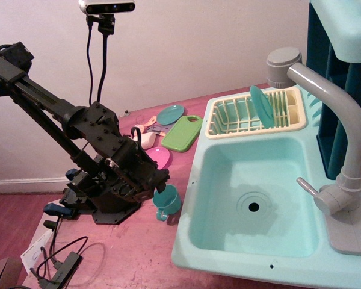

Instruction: Put cup from anywhere into sink

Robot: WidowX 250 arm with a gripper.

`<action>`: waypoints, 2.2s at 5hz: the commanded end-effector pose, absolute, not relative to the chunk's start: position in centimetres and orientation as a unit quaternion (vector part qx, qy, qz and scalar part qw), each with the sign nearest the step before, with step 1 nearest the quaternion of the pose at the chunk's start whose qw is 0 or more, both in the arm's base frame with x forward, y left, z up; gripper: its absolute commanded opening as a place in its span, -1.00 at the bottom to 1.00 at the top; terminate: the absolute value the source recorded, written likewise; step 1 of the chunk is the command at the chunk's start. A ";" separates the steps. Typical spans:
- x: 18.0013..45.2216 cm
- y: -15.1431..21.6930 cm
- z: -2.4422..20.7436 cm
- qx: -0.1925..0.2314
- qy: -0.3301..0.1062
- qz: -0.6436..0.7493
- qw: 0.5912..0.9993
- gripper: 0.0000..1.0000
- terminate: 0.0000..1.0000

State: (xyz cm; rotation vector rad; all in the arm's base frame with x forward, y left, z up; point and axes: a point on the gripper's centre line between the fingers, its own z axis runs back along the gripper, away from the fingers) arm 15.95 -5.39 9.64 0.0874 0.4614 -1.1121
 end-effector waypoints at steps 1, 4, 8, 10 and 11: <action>15.9 -5.4 9.6 0.041 0.217 -0.523 0.823 1.00 -1.00; 13.6 -4.4 7.6 0.030 0.229 -0.504 0.832 1.00 -1.00; 17.6 -4.2 4.3 0.029 0.223 -0.528 0.819 1.00 -1.00; 18.1 -4.7 4.2 0.032 0.238 -0.538 0.808 -1.00 -1.00; 18.4 -4.9 4.5 0.033 0.245 -0.545 0.801 -1.00 -1.00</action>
